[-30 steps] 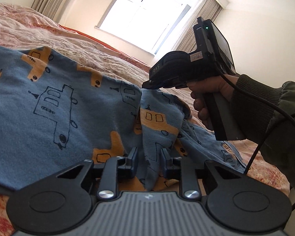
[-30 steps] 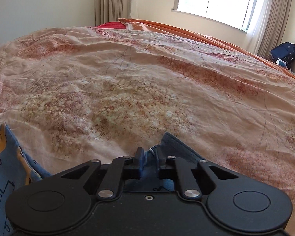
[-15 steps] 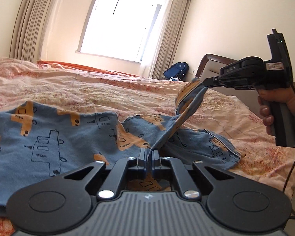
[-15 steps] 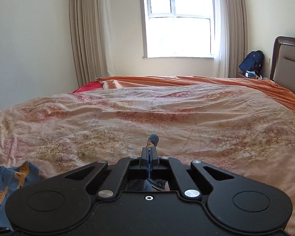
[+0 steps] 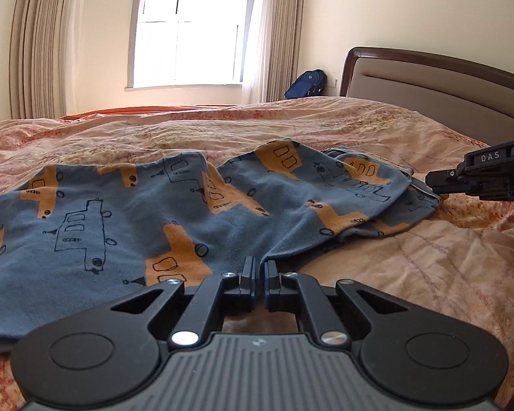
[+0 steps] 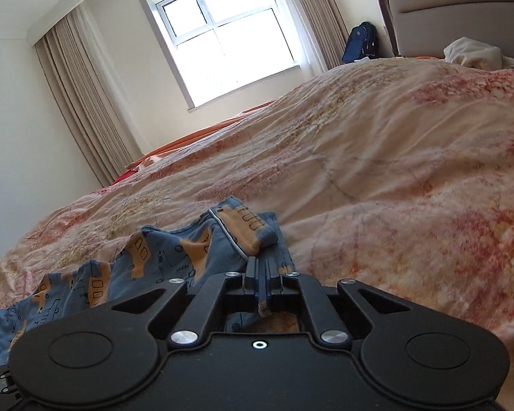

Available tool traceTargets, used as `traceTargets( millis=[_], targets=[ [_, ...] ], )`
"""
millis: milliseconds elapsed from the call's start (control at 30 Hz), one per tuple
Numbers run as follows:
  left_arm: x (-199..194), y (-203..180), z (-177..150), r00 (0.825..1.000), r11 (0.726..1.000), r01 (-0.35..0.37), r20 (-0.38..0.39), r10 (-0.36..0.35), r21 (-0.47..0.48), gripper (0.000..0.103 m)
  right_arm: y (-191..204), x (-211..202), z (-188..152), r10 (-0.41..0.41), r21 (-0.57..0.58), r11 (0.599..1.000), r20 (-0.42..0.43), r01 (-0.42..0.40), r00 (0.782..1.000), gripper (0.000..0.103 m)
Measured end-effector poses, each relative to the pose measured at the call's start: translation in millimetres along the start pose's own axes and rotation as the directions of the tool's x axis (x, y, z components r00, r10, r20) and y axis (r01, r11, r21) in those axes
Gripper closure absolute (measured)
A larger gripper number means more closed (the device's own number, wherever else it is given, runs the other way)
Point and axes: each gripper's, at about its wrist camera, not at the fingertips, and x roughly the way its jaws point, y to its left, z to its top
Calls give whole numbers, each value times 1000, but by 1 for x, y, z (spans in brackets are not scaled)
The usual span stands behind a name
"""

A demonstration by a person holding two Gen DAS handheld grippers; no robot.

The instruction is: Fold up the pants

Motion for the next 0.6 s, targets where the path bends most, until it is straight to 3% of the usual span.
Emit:
traceTargets(
  millis=[100, 200, 367, 400, 433, 500, 600],
  targets=[
    [-1, 1, -3, 1000, 1000, 5, 4, -5, -6, 98, 2, 8, -6, 48, 12, 999, -14, -48, 999, 71],
    [0, 1, -4, 1000, 1000, 2, 6, -2, -3, 98, 9, 17, -1, 65, 17, 998, -14, -64, 998, 62],
    [-1, 0, -5, 1000, 1000, -1, 10, 1, 2, 98, 6, 43, 13, 51, 90, 995, -34, -48, 998, 61],
    [-1, 1, -6, 1000, 1000, 0, 11, 0, 0, 98, 6, 46, 14, 47, 96, 994, -37, -43, 998, 64],
    [-2, 1, -5, 1000, 1000, 3, 10, -3, -3, 98, 6, 50, 15, 37, 104, 994, -40, -33, 999, 78],
    [-2, 3, -2, 1000, 1000, 12, 4, -12, -12, 98, 7, 53, 17, 23, 114, 993, -32, -19, 999, 94],
    [-7, 6, 9, 1000, 1000, 16, 14, -16, -17, 98, 7, 46, 19, 21, 119, 993, 5, -22, 1000, 96]
  ],
)
